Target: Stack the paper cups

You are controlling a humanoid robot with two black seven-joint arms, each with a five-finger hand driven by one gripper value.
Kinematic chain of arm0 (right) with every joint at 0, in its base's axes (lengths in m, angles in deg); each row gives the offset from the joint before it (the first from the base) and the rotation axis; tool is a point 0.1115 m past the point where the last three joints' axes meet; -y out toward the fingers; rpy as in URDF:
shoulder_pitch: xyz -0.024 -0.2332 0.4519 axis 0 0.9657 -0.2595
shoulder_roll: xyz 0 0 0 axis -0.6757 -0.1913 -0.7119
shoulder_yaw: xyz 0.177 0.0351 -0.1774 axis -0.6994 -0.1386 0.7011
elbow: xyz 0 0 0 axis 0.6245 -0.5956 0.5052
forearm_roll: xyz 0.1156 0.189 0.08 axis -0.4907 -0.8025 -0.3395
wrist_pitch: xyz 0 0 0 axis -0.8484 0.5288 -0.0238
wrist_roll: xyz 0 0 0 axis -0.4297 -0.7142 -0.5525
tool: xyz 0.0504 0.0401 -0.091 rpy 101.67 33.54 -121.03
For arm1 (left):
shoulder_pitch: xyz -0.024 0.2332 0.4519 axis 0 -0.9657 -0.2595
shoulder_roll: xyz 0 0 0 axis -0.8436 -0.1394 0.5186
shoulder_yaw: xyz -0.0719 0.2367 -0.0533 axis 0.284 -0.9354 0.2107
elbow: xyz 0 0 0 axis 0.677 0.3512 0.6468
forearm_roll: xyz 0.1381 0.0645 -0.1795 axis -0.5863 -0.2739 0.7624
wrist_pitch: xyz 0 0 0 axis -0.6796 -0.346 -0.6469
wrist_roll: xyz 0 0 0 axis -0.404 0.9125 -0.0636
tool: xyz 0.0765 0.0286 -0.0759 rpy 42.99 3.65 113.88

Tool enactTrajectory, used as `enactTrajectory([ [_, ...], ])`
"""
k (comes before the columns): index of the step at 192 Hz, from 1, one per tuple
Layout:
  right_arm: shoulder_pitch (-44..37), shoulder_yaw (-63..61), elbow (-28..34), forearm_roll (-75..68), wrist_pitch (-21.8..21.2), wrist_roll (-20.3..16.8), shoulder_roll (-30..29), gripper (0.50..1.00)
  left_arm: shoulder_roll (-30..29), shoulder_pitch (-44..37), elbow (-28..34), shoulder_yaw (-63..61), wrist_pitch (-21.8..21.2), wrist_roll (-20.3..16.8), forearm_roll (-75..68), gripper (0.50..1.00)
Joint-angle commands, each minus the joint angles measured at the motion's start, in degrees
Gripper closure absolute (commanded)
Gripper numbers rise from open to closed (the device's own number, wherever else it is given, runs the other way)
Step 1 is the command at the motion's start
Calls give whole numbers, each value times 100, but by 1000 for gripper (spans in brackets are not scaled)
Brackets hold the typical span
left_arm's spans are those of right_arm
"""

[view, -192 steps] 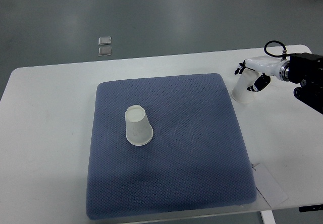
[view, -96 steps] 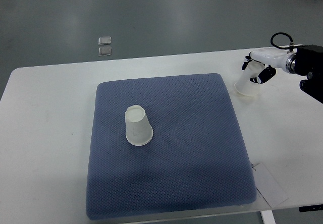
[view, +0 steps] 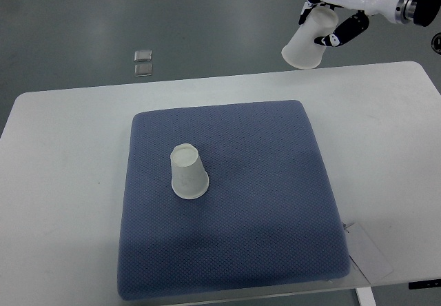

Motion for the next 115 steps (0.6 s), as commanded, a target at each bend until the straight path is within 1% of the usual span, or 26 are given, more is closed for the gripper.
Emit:
enactTrajectory([
  [1,-175,-157,385,-20,-225,-33,-115,1000,0,0,0,5,0,0,0,500],
  [16,-315,-228,596,-63,-365,-51,-379,1000,0,0,0,5,0,0,0,500],
  [25,-351,-236,727,-63,-427,-51,-467,1000,0,0,0,-4,0,0,0,500],
  [35,-351,-236,728,-63,-427,-51,-467,1000,0,0,0,-4,0,0,0,500],
  [36,-394,-263,910,-63,-488,-59,-554,1000,0,0,0,-4,0,0,0,500],
  [57,-403,-280,1202,-63,-655,-60,-818,1000,0,0,0,-4,0,0,0,500],
  [98,-421,-280,1237,-63,-963,-51,-1495,1000,0,0,0,-4,0,0,0,500],
  [115,-430,-298,1237,-63,-1024,-60,-1715,1000,0,0,0,5,0,0,0,500],
])
